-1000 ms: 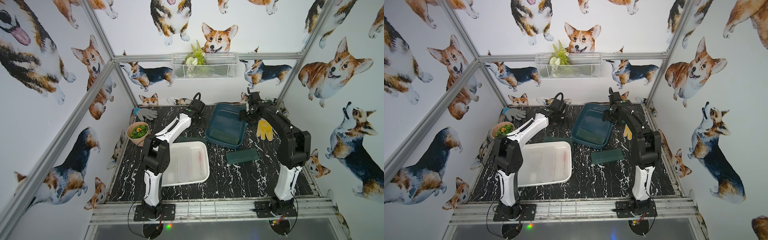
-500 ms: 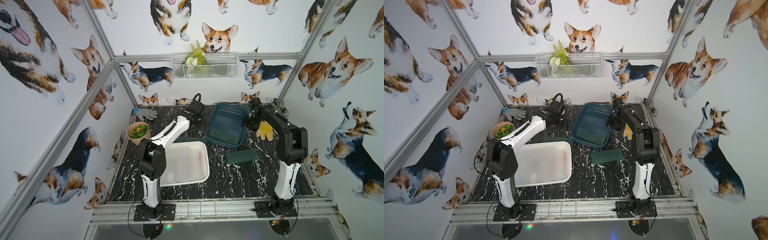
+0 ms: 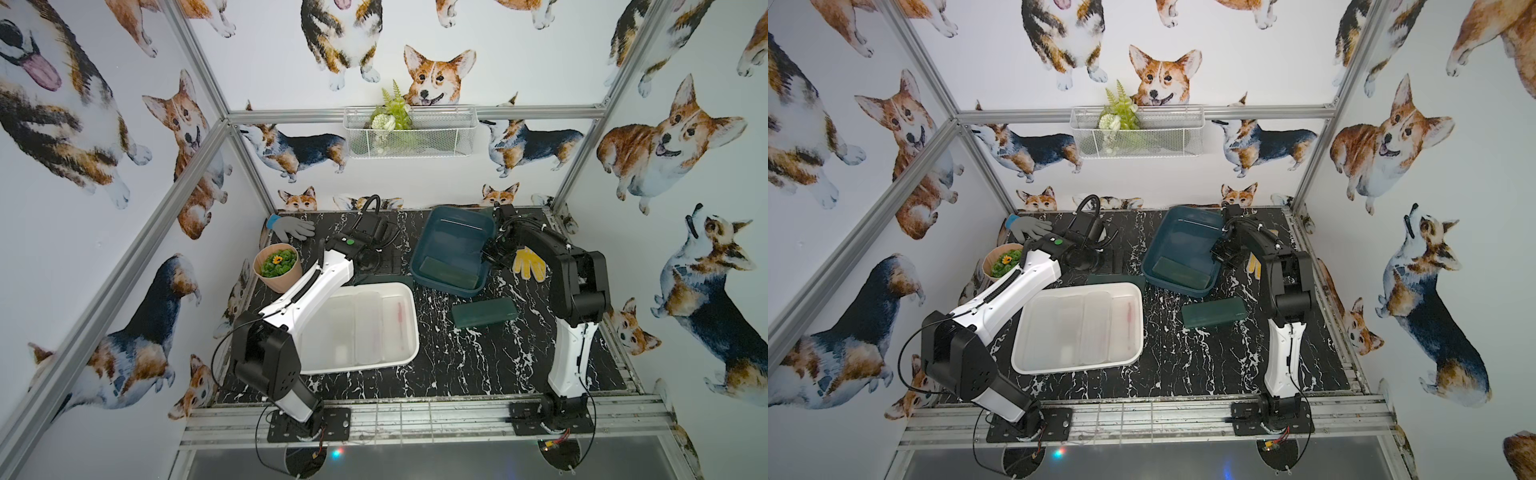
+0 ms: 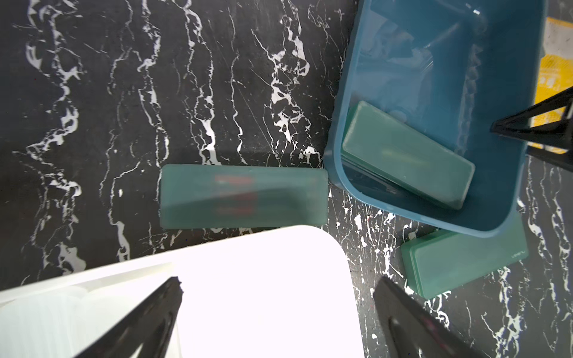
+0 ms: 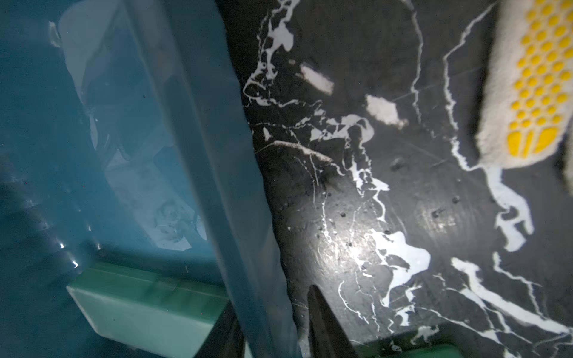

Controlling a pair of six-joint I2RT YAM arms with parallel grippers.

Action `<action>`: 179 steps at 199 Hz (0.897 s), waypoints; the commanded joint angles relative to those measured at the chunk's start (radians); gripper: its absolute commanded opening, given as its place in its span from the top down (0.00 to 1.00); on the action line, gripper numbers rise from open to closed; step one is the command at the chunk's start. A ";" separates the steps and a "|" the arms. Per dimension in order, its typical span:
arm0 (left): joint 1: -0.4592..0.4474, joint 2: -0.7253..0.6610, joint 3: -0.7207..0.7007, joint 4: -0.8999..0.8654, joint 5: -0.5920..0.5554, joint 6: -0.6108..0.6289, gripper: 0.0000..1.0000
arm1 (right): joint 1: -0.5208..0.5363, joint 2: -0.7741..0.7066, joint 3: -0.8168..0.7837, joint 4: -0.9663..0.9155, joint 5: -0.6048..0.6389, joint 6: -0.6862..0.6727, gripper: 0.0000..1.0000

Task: Place the pencil cases by color into the storage box
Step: Adjust the storage box at the center of the board.

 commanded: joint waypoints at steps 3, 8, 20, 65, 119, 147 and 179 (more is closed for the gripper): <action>0.014 -0.031 -0.021 0.024 0.004 -0.013 0.01 | 0.001 0.008 -0.004 0.037 -0.021 0.104 0.72; 0.016 -0.036 -0.026 0.027 0.006 -0.013 0.01 | 0.002 0.009 -0.005 0.040 -0.028 0.115 0.73; 0.022 -0.048 -0.034 0.028 0.005 -0.011 0.01 | 0.000 0.013 -0.007 0.047 -0.037 0.138 0.76; 0.043 -0.099 -0.067 0.031 0.001 -0.008 0.01 | 0.010 0.001 -0.024 0.064 -0.021 0.207 0.85; 0.055 -0.131 -0.089 0.037 -0.007 -0.015 0.01 | 0.012 -0.019 -0.045 0.097 -0.005 0.323 0.87; 0.056 -0.137 -0.087 0.037 -0.018 -0.016 0.01 | 0.022 -0.012 -0.040 0.126 -0.008 0.414 0.87; 0.057 -0.141 -0.087 0.037 -0.027 -0.019 0.01 | 0.054 0.000 -0.021 0.135 0.006 0.515 0.86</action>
